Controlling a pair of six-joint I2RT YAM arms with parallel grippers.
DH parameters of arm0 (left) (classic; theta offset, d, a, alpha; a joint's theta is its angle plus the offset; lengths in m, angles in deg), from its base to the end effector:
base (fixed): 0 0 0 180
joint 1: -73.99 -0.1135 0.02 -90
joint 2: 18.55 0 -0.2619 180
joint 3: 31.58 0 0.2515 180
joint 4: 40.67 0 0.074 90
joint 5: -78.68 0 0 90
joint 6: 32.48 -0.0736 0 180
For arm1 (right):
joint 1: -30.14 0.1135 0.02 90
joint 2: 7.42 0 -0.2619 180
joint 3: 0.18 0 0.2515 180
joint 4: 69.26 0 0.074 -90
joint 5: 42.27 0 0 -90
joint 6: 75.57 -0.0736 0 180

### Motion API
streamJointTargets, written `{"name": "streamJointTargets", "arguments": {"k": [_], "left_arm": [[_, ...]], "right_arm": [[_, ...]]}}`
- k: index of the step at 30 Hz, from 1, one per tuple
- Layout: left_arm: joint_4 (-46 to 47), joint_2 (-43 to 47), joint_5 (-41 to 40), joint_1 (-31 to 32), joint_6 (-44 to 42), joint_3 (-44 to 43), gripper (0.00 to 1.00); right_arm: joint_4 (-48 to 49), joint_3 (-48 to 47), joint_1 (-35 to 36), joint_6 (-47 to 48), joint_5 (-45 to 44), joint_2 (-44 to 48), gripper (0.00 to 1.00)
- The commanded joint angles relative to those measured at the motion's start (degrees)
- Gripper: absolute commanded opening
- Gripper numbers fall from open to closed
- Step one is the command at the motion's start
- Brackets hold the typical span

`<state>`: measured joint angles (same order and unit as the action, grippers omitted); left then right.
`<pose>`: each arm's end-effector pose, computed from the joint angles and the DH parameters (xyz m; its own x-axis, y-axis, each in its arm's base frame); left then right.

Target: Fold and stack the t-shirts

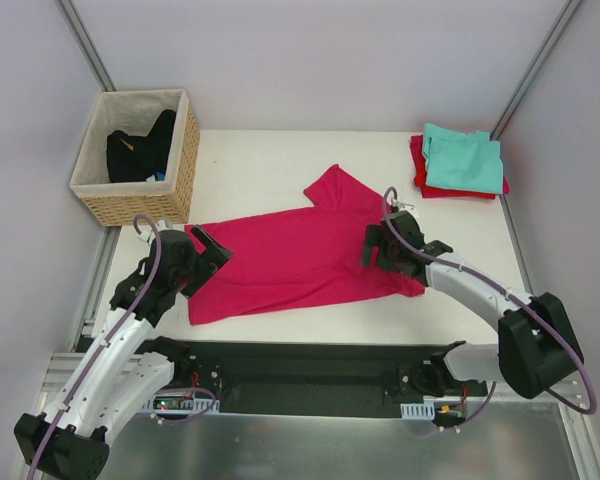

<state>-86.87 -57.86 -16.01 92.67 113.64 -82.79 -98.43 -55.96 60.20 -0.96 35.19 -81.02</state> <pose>0.1774 -0.0536 0.2482 -0.5095 -0.7012 -0.4988 -0.3009 0.6882 -0.6601 0.2546 0.1289 0.1811 -0.7059 -0.1092 -0.6998 -0.1799 0.9833 0.0280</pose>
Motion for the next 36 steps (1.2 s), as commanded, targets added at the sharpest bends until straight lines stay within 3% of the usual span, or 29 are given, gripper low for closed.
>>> {"name": "streamJointTargets", "arguments": {"k": [1, 9, 15, 22, 36], "left_arm": [[-0.4, -0.6, -1.5, 0.0, -1.4, -0.8, 0.99], [1.4, -3.7, -1.0, 0.0, -1.7, -1.7, 0.98], [2.3, -4.1, -0.5, 0.0, -1.7, -0.7, 0.99], [3.1, -3.9, 0.3, 0.0, -1.4, 0.2, 0.98], [3.4, -1.1, 2.0, 0.6, -0.4, 1.9, 0.98]], "right_arm": [[5.4, -0.7, -2.2, 0.3, 1.1, -2.9, 0.97], [9.7, 4.5, -2.9, -3.7, 2.8, -8.1, 0.97], [7.8, 9.5, -1.4, -8.0, 0.8, -3.0, 0.97], [-5.4, 12.9, 6.4, -15.1, -7.8, 7.9, 0.97], [-25.0, 14.3, 16.9, -24.9, -14.5, 27.9, 0.97]]}}
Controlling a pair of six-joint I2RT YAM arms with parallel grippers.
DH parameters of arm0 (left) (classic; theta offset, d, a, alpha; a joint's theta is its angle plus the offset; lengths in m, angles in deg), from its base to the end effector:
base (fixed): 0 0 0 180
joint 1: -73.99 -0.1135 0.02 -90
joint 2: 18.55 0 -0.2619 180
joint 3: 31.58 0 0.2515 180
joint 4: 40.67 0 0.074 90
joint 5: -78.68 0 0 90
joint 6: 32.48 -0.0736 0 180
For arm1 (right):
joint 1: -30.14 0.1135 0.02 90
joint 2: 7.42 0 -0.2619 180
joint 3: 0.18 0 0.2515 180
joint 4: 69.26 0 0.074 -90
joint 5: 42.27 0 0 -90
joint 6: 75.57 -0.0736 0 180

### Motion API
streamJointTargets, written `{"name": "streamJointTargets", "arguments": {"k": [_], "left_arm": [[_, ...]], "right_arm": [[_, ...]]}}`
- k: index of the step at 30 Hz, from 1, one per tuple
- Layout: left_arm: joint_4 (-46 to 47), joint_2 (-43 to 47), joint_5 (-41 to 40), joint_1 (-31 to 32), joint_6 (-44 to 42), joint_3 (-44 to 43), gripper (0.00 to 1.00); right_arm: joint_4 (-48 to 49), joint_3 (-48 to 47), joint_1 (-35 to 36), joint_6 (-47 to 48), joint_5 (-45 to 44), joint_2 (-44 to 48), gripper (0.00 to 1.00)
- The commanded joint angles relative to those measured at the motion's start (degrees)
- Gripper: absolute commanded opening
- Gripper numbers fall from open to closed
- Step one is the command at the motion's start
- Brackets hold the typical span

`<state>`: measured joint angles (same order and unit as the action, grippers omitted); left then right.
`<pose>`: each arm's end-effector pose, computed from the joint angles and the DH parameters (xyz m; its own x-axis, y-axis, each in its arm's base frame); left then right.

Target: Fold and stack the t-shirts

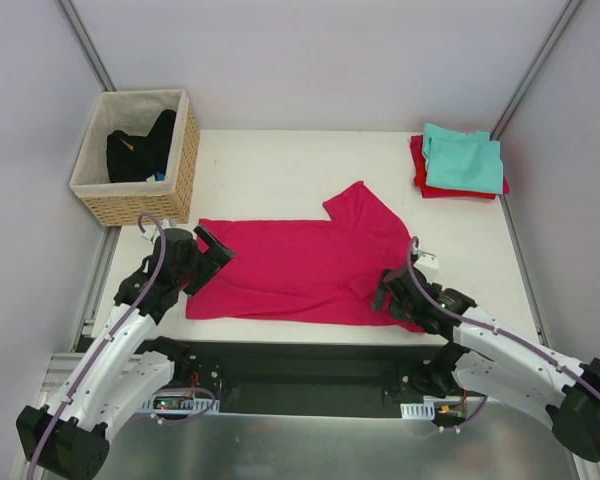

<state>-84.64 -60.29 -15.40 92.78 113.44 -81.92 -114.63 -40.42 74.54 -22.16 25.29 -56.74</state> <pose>0.1848 -0.0574 0.2401 -0.5277 -0.6931 -0.4910 -0.3046 0.6940 -0.6523 0.1484 0.1060 0.1569 -0.7577 0.0291 -0.6520 -0.0454 0.9942 0.0972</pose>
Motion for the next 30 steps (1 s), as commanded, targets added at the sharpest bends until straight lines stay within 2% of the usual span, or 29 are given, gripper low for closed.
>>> {"name": "streamJointTargets", "arguments": {"k": [1, 4, 6, 9, 17, 19, 21, 22, 24, 25, 26, 28, 30], "left_arm": [[1.2, 1.4, 1.3, 0.6, -0.3, 1.2, 0.98], [1.6, 0.2, 0.7, 0.7, -1.2, 0.7, 0.98], [2.1, -2.2, 0.7, 0.8, -2.0, -0.4, 0.98], [2.6, -4.7, 0.5, 1.5, -1.9, -0.6, 0.97], [6.2, -8.5, -1.8, 4.1, -1.3, 0.6, 0.97], [6.5, -9.2, -1.8, 4.3, -1.3, 0.7, 0.97], [7.6, -9.6, -1.6, 4.8, -1.3, 1.0, 0.97], [7.8, -9.9, -1.5, 4.9, -1.3, 1.0, 0.97], [8.5, -10.8, -1.2, 5.0, -1.3, 1.2, 0.97], [8.7, -11.1, -1.2, 5.2, -1.3, 1.2, 0.97], [8.9, -11.3, -1.2, 5.3, -1.2, 1.3, 0.97], [9.3, -11.7, -1.3, 5.4, -1.2, 1.7, 0.97], [9.5, -11.8, -1.2, 5.4, -1.3, 2.0, 0.97]], "right_arm": [[-9.3, -1.8, 2.9, -3.3, -5.2, 5.5, 0.97], [-9.4, -5.4, 3.5, -1.1, -7.3, 6.9, 0.97], [-8.1, -9.1, 3.5, 1.9, -7.2, 4.5, 0.97], [-5.5, -14.8, 3.7, 5.0, -5.6, -2.8, 0.96], [6.2, -19.4, 3.8, 9.7, -2.4, -17.0, 0.99], [6.8, -20.3, 3.8, 10.0, -2.7, -19.6, 0.95], [7.4, -20.9, 3.8, 9.9, -2.3, -20.9, 0.83], [7.4, -21.5, 3.8, 9.5, -2.0, -22.6, 0.69], [7.2, -22.2, 3.8, 9.2, -0.9, -24.3, 0.55], [7.2, -22.4, 3.8, 8.6, -0.4, -25.6, 0.4], [7.4, -22.6, 3.8, 8.4, 0.7, -26.3, 0.34], [7.8, -22.5, 4.0, 7.9, 1.6, -27.5, 0.27], [7.8, -22.6, 4.6, 7.5, 2.0, -28.0, 0.27]]}}
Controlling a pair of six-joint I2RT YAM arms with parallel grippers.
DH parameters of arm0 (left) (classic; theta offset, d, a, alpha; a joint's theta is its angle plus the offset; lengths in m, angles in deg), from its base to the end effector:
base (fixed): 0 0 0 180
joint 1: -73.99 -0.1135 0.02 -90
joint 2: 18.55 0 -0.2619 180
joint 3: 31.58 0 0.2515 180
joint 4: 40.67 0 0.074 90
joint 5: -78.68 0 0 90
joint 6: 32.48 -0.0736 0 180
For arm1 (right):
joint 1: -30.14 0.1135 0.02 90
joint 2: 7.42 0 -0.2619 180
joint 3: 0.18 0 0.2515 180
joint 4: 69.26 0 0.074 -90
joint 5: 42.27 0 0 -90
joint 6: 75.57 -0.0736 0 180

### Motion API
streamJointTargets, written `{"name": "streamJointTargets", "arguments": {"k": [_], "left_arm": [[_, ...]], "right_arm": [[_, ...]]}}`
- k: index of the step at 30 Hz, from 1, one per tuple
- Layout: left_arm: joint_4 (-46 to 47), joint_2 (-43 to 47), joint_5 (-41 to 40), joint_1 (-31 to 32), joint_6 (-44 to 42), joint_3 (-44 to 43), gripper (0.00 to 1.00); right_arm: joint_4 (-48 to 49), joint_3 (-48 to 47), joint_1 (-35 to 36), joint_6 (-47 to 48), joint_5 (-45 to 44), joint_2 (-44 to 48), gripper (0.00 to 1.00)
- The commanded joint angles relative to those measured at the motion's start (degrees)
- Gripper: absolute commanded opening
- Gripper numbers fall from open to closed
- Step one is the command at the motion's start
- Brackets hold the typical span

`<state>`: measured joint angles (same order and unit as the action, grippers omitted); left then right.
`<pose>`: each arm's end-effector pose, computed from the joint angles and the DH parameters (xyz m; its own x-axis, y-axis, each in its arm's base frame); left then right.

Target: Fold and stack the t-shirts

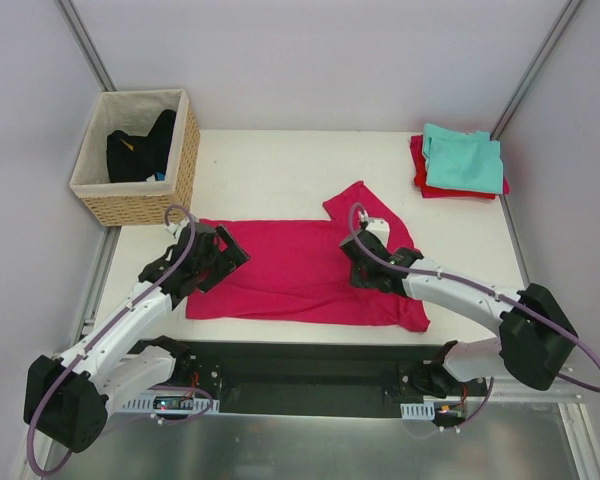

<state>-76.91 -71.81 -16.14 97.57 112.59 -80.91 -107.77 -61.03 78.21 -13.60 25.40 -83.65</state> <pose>0.2104 -0.0851 0.2111 -0.6171 -0.6220 -0.4820 -0.2902 0.7492 -0.5954 0.2105 0.1925 0.1864 -0.7296 -0.1618 -0.6645 -0.2217 0.9751 0.0060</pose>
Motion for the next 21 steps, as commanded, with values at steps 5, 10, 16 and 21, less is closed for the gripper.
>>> {"name": "streamJointTargets", "arguments": {"k": [5, 10, 16, 21], "left_arm": [[2.0, -0.4, -0.5, 0.6, -0.8, 0.7, 0.97], [2.3, -1.1, -0.5, 0.6, -0.7, 0.7, 0.97], [2.6, -1.2, -0.5, 0.6, -0.5, 1.2, 0.97], [2.7, -1.1, -0.5, 0.6, -0.5, 1.4, 0.97]], "right_arm": [[0.0, -0.9, 3.1, -2.5, 1.9, -1.0, 0.36], [-0.3, 1.6, 4.2, -3.9, 1.7, -0.2, 0.38], [-0.6, 4.3, 5.1, -5.0, 0.5, 1.9, 0.38], [-1.3, 5.1, 5.1, -4.8, -1.8, 3.4, 0.39]]}}
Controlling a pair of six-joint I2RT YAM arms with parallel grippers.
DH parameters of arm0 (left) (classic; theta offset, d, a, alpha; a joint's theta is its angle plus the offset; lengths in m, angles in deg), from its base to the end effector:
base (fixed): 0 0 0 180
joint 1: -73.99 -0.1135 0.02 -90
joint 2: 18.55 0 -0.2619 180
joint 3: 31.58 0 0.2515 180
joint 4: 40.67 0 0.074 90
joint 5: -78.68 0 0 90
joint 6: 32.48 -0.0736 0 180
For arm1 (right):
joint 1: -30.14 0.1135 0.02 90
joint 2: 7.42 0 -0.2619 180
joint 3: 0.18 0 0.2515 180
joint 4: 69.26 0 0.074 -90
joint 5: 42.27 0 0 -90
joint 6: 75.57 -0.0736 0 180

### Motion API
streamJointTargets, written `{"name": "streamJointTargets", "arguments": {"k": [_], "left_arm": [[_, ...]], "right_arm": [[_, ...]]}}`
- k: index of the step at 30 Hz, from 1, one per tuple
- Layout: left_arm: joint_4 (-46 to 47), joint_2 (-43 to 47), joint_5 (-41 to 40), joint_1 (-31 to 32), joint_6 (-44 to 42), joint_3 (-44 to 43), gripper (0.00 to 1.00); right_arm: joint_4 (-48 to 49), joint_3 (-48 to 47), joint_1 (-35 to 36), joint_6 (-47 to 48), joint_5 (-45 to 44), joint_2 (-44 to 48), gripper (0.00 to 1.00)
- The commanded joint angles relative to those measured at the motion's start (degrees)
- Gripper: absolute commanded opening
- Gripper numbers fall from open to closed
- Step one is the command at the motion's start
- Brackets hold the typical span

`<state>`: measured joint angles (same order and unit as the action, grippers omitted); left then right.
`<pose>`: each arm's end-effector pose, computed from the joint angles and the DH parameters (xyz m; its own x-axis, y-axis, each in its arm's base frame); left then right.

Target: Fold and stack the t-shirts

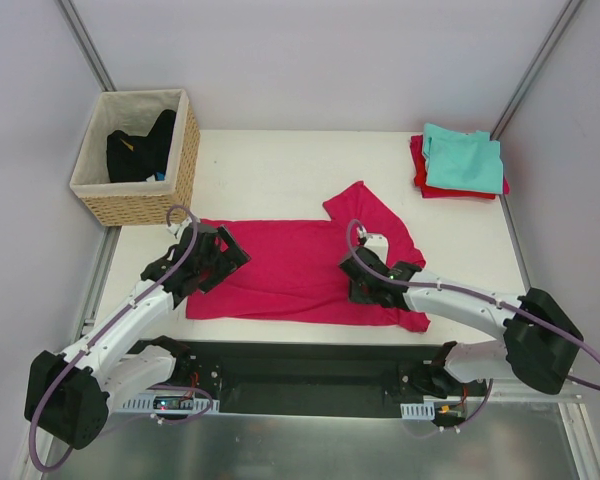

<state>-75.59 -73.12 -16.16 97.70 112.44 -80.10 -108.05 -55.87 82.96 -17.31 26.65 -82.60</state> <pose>0.2126 -0.0866 0.2038 -0.6252 -0.6160 -0.4792 -0.2945 0.7548 -0.5861 0.1813 0.1952 0.1614 -0.7681 -0.2005 -0.6081 -0.2646 0.9642 0.0164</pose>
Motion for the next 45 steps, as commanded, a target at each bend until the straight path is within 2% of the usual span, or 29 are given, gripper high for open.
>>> {"name": "streamJointTargets", "arguments": {"k": [1, 31, 36, 41, 45], "left_arm": [[1.3, 0.0, -0.5, 0.5, -0.3, 0.5, 0.97], [1.7, -2.7, -1.3, 0.5, -0.7, 0.2, 0.97], [1.8, -3.3, -1.2, 0.5, -0.6, 0.4, 0.97], [2.0, -3.6, -1.4, 0.5, -0.6, 0.3, 0.97], [2.0, -3.8, -1.5, 0.5, -0.8, 0.2, 0.97]], "right_arm": [[-1.2, -0.3, 0.4, -0.9, -2.9, 2.2, 0.39], [2.8, 1.5, -1.5, -0.2, -3.1, -2.1, 0.38], [2.9, 1.3, -2.0, 0.3, -2.7, -2.7, 0.24], [3.1, 0.8, -2.4, 0.3, -2.5, -4.1, 0.01], [3.0, -0.3, -2.5, 0.6, -2.4, -4.7, 0.01]]}}
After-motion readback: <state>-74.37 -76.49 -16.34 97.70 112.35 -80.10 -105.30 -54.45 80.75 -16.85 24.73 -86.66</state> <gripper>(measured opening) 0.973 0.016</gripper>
